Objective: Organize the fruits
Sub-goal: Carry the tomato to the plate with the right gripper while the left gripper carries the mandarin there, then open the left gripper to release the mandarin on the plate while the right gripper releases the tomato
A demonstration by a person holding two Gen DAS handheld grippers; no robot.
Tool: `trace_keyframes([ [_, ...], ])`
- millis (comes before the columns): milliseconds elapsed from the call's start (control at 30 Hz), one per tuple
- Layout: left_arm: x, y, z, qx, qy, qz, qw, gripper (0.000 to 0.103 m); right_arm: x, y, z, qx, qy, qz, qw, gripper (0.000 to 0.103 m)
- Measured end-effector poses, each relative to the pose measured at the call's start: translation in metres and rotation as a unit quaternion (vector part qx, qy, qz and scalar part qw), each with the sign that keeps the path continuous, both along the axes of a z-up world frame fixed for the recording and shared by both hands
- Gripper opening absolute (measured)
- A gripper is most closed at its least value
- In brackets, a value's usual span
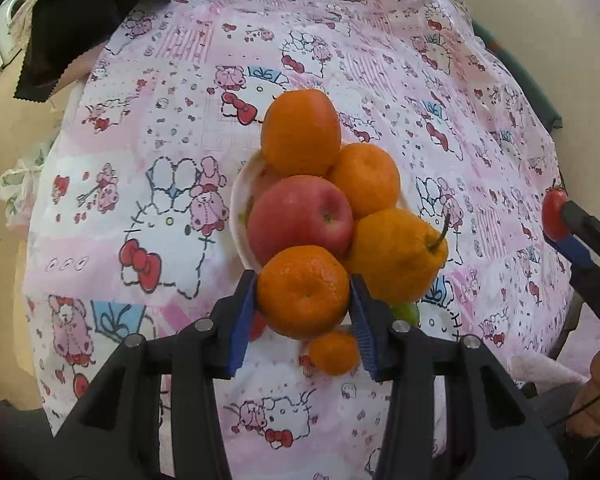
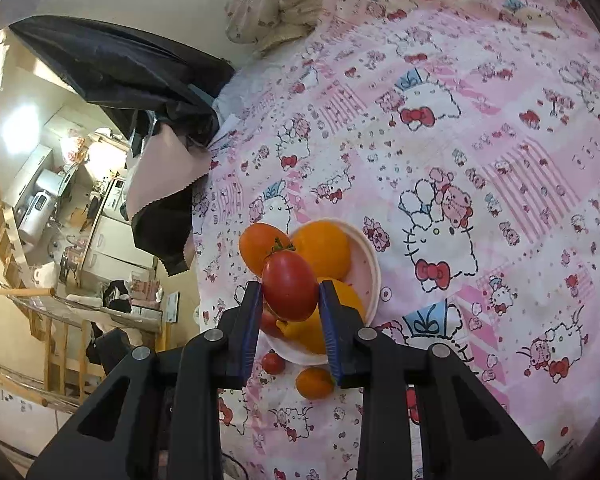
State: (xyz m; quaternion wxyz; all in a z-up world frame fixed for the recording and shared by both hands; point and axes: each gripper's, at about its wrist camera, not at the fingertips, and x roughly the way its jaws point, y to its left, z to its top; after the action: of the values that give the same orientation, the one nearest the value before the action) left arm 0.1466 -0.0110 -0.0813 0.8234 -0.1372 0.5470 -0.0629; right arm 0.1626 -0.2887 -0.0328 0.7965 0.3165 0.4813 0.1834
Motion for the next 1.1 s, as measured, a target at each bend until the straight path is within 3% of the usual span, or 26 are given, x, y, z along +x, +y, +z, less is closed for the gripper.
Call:
trace_keyframes([
  [167, 0.013, -0.002, -0.016, -0.002, 0.031, 0.0, 0.9995, 0.041, 0.018, 0.009, -0.008, -0.027, 0.022, 0.016, 0.999, 0.03],
  [300, 0.013, -0.015, -0.039, -0.035, 0.074, -0.023, 0.9964, 0.041, 0.036, 0.022, -0.034, -0.04, 0.066, 0.046, 0.996, 0.03],
  [333, 0.012, -0.019, -0.043, -0.028, 0.08, -0.031, 0.9959, 0.041, 0.041, 0.023, -0.04, -0.041, 0.076, 0.047, 0.995, 0.03],
  [567, 0.023, -0.029, -0.051, -0.019, 0.088, -0.035, 0.9953, 0.041, 0.082, 0.03, -0.085, -0.088, 0.119, 0.084, 0.985, 0.03],
  [667, 0.025, -0.035, -0.054, -0.018, 0.091, -0.043, 0.9948, 0.041, 0.087, 0.027, -0.101, -0.081, 0.132, 0.086, 0.984, 0.03],
  [867, 0.03, -0.041, -0.058, -0.007, 0.092, -0.052, 0.9943, 0.041, 0.092, 0.038, -0.108, -0.079, 0.127, 0.094, 0.984, 0.03],
  [1100, 0.029, -0.04, -0.058, -0.002, 0.091, -0.051, 0.9946, 0.046, 0.097, 0.042, -0.126, -0.087, 0.154, 0.087, 0.98, 0.03],
])
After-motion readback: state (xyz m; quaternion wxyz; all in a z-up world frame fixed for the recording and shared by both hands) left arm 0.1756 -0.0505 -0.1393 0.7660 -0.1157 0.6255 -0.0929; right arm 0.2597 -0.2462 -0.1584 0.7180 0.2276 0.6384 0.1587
